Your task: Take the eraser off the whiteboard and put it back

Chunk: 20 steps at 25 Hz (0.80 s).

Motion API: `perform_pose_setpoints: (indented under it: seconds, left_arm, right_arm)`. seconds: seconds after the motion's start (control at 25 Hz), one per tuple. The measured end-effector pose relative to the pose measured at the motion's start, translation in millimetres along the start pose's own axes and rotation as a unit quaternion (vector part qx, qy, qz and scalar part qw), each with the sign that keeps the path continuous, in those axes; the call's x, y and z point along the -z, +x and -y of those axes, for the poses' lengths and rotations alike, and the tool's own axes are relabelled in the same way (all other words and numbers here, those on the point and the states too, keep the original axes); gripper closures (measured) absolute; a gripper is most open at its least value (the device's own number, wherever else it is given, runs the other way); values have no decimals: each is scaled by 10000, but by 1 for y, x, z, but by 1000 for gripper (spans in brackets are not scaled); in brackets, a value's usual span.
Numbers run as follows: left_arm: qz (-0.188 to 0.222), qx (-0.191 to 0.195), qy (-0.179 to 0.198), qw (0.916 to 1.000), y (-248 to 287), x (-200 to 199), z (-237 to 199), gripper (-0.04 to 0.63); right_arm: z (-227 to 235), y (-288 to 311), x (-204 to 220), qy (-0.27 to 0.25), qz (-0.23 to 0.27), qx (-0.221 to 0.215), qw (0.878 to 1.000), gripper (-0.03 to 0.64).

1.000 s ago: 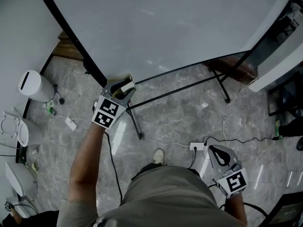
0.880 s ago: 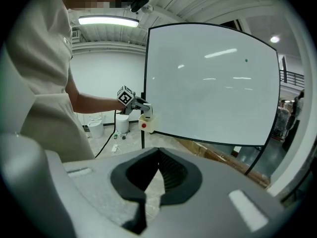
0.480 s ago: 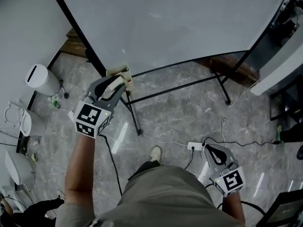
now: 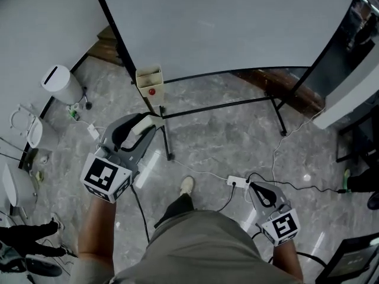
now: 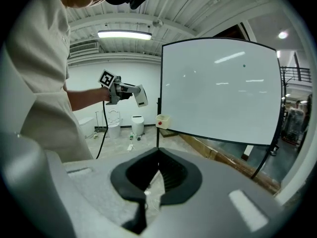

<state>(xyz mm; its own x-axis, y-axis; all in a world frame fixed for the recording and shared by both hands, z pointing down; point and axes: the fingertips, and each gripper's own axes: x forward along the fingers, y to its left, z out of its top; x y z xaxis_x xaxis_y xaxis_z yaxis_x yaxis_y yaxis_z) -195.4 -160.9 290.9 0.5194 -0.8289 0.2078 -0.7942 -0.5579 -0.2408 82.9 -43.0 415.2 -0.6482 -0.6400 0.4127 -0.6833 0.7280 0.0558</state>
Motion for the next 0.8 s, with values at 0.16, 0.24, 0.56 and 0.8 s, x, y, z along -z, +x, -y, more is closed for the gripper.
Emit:
perform_pose_setpoints:
  seconds: [0.16,0.24,0.56,0.8]
  left_arm:
    - [-16,-35,-61,10000,-34,-5,54,423]
    - [-19,-23,-90,10000,-49,-6,77,423]
    - [-61,-63,-67,9999,-88,-8,135,423]
    - [22,45,-207,9998,-86,-14,147,423]
  right_arm:
    - [-13,-28,16,-46,16,-189,9998,614]
    - [-19,-40,23,-73,10,-261,9996,614]
    - [-40,-69,39,-171,45,-403,9990,614]
    - [-37,-83,44,-158,60,-350,9992,615]
